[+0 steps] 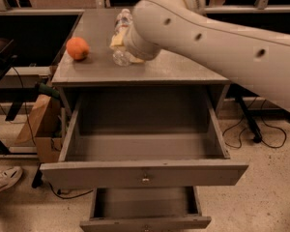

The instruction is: Place water bottle into top drawer

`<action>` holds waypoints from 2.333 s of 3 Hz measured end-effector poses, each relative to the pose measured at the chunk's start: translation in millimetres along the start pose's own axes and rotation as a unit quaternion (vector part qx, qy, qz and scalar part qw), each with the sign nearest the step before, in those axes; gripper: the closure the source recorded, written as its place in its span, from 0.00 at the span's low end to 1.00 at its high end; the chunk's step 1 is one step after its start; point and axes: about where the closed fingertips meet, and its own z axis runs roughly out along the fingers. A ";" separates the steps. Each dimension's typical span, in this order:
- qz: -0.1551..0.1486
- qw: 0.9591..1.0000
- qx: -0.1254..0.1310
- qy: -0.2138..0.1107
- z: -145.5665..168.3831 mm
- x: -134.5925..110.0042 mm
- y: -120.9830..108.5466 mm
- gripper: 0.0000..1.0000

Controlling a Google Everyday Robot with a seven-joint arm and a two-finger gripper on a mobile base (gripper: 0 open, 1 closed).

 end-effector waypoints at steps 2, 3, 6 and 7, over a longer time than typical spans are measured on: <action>0.015 0.996 -0.071 0.046 -21.0 37.4 -33.9 1.00; 0.015 0.996 -0.071 0.046 -21.0 37.4 -33.9 1.00; 0.007 0.967 -0.192 0.168 -47.2 130.3 -49.7 1.00; -0.053 0.959 -0.199 0.194 -63.6 154.7 -96.5 1.00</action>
Offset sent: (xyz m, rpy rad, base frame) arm -0.0265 -0.0027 -0.0239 0.0906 0.0179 0.0866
